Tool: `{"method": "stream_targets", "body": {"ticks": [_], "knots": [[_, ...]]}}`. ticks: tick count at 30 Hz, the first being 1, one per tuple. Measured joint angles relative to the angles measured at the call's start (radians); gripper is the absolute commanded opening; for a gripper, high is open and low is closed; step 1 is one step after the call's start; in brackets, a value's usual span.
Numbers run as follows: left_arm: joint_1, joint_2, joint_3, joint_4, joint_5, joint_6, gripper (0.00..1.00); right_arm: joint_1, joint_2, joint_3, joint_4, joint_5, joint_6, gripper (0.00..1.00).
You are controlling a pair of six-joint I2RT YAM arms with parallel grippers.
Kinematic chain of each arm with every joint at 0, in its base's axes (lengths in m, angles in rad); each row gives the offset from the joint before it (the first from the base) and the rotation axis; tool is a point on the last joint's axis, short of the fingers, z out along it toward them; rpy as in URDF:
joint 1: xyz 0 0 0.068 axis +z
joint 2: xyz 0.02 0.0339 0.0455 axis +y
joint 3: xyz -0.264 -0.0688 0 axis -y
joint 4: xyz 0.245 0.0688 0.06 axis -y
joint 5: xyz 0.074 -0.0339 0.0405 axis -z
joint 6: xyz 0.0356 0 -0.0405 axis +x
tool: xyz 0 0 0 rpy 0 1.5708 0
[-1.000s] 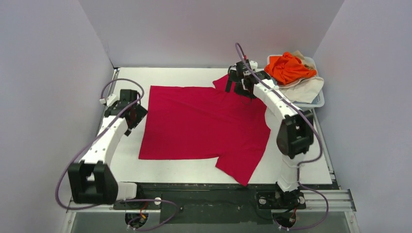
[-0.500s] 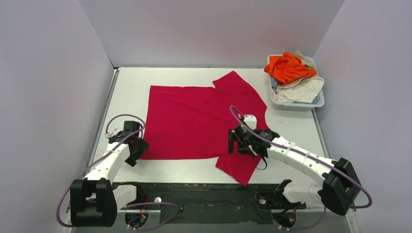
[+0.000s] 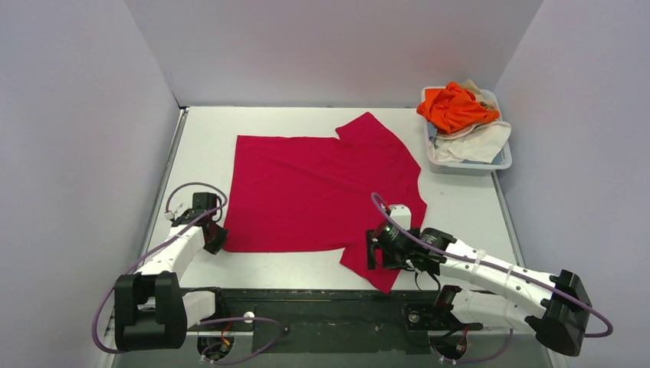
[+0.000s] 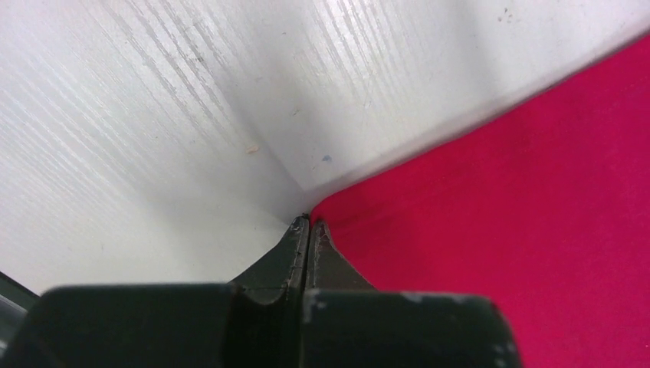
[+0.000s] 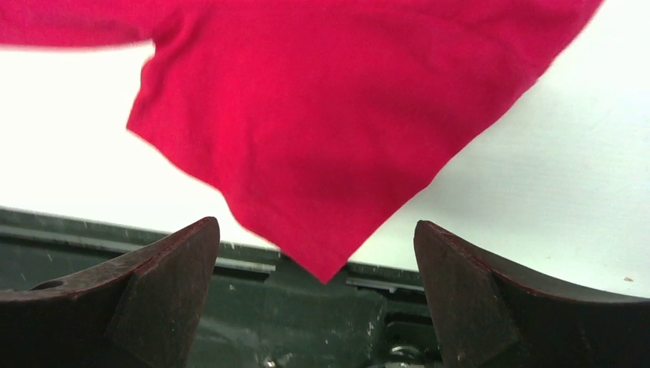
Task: Fold and stack the t-shirts
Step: Grab the side of the flattened tshirt closest away from the robot with both arms
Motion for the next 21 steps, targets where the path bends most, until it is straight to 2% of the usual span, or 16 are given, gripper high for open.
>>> {"method": "stream_targets", "body": {"ticks": [5, 8, 12, 13, 15, 18, 20, 21], "knots": [[0.005, -0.005, -0.004, 0.008, 0.008, 0.012, 0.00, 0.147, 0.050, -0.002, -0.038, -0.022, 0.005, 0.83], [0.007, -0.007, -0.004, 0.008, 0.010, 0.012, 0.00, 0.214, 0.135, 0.002, -0.041, -0.027, 0.008, 0.71], [0.008, -0.018, -0.008, 0.005, 0.010, 0.012, 0.00, 0.226, 0.246, 0.004, -0.013, -0.032, 0.019, 0.56], [0.008, -0.023, -0.010, 0.005, 0.010, 0.011, 0.00, 0.226, 0.269, 0.004, -0.003, -0.037, 0.022, 0.43], [0.008, -0.033, -0.016, 0.004, 0.010, 0.010, 0.00, 0.224, 0.303, 0.003, 0.019, -0.042, 0.027, 0.31], [0.008, -0.037, -0.017, -0.001, 0.010, 0.007, 0.00, 0.209, 0.333, -0.017, 0.065, -0.056, 0.039, 0.25], [0.008, -0.037, -0.017, -0.002, 0.010, 0.005, 0.00, 0.196, 0.321, -0.029, 0.087, -0.064, 0.050, 0.11], [0.008, -0.037, -0.017, -0.003, 0.010, 0.004, 0.00, 0.192, 0.308, -0.041, 0.099, -0.068, 0.054, 0.01]]}}
